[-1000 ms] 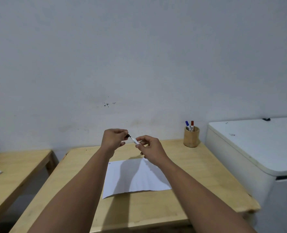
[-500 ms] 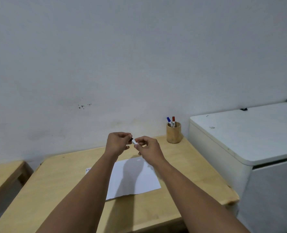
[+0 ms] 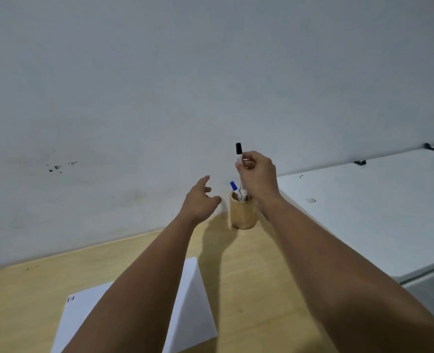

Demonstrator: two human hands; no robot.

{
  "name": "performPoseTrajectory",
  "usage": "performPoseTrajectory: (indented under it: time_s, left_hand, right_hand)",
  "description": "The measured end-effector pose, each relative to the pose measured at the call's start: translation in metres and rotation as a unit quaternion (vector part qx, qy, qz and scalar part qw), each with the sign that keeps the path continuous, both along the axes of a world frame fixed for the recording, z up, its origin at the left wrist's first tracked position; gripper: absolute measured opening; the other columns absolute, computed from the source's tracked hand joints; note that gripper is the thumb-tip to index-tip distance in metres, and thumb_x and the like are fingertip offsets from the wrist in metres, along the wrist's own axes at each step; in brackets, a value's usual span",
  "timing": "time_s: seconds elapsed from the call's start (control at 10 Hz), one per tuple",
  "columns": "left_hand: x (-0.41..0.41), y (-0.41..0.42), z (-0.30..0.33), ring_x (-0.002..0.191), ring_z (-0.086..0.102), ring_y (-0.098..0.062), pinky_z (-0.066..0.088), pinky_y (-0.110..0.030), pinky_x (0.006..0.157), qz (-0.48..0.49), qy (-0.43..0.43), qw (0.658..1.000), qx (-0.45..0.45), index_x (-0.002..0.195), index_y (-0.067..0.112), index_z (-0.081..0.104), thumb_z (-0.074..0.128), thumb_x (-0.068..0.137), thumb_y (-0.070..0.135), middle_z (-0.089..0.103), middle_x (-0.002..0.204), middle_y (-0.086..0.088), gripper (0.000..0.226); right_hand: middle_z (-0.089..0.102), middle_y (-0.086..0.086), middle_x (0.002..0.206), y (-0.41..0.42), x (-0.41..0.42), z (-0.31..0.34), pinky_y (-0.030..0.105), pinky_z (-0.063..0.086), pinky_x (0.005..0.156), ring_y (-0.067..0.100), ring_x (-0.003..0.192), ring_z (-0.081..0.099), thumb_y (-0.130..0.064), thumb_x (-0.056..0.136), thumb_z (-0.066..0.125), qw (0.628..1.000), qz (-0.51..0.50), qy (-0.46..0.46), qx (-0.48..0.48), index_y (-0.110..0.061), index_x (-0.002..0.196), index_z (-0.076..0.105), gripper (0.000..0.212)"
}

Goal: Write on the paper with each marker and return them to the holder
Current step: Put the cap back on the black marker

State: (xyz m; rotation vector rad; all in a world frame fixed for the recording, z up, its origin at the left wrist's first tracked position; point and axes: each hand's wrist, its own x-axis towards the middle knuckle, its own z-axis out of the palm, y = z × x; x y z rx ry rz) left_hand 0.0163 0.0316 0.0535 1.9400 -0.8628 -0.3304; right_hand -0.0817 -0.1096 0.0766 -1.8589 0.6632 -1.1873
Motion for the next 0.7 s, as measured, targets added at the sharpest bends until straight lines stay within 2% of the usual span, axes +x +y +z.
performPoseTrajectory:
  time_s: [0.1,0.2,0.3,0.4,0.5,0.6,0.7]
  left_hand:
    - [0.006,-0.024,-0.040,0.139,0.048,-0.027,0.047,-0.039,0.103,-0.001,0.030,0.999,0.010,0.163,0.025,0.020,0.080,0.085,0.030,0.042,0.159,-0.012,0.099]
    - [0.010,-0.045,-0.069,0.144,0.045,-0.028,0.044,-0.044,0.111,-0.003,0.041,0.999,0.023,0.163,0.025,0.018,0.089,0.074,0.043,0.040,0.162,-0.009,0.115]
    - [0.009,-0.063,-0.089,0.134,0.055,-0.022,0.050,-0.043,0.107,-0.015,0.046,0.999,0.002,0.159,0.029,0.030,0.090,0.069,0.047,0.052,0.153,0.001,0.109]
    - [0.003,-0.076,-0.105,0.110,0.067,-0.002,0.058,-0.028,0.088,-0.020,0.031,0.998,-0.044,0.137,0.040,0.053,0.084,0.071,0.047,0.069,0.126,0.014,0.073]
    - [0.000,-0.078,-0.112,0.102,0.068,0.000,0.058,-0.029,0.084,-0.016,0.013,0.998,-0.053,0.133,0.035,0.056,0.078,0.073,0.052,0.072,0.118,0.013,0.066]
    - [-0.003,-0.075,-0.109,0.106,0.068,-0.003,0.056,-0.023,0.080,-0.019,0.017,0.998,-0.049,0.135,0.034,0.054,0.077,0.072,0.052,0.070,0.116,0.016,0.070]
    - [-0.009,-0.066,-0.099,0.113,0.065,0.000,0.051,-0.016,0.079,-0.025,0.015,0.998,-0.056,0.141,0.037,0.048,0.074,0.066,0.062,0.067,0.123,0.017,0.083]
  right_hand:
    - [0.076,-0.007,0.094,-0.025,0.008,-0.004,0.027,0.055,0.086,0.012,0.094,0.072,-0.019,0.100,0.073,1.000,-0.019,-0.004,-0.013,-0.013,0.108,0.078,0.011]
    - [0.077,-0.006,0.100,-0.037,0.015,-0.024,0.026,0.054,0.082,0.013,0.089,0.073,-0.018,0.099,0.073,1.000,-0.013,0.016,-0.008,-0.014,0.110,0.077,0.013]
    - [0.076,-0.012,0.097,-0.044,0.020,-0.049,0.023,0.055,0.077,0.005,0.084,0.073,-0.022,0.097,0.075,0.998,0.001,0.058,0.007,-0.022,0.107,0.075,0.010]
    - [0.079,-0.009,0.102,-0.046,0.019,-0.070,0.016,0.054,0.074,-0.001,0.083,0.072,-0.023,0.096,0.078,0.994,0.019,0.109,-0.003,-0.023,0.112,0.075,0.017]
    - [0.079,-0.005,0.102,-0.041,0.019,-0.077,0.028,0.062,0.085,0.015,0.091,0.078,-0.021,0.096,0.079,0.993,0.034,0.112,-0.011,-0.021,0.119,0.073,0.024]
    - [0.074,-0.005,0.101,-0.035,0.020,-0.074,0.033,0.063,0.089,0.016,0.089,0.074,-0.016,0.097,0.075,0.993,0.048,0.107,-0.003,-0.021,0.127,0.070,0.031]
    - [0.074,-0.003,0.111,-0.025,0.017,-0.061,0.038,0.062,0.095,0.019,0.100,0.072,-0.017,0.099,0.073,0.993,0.042,0.105,-0.012,-0.022,0.132,0.069,0.033]
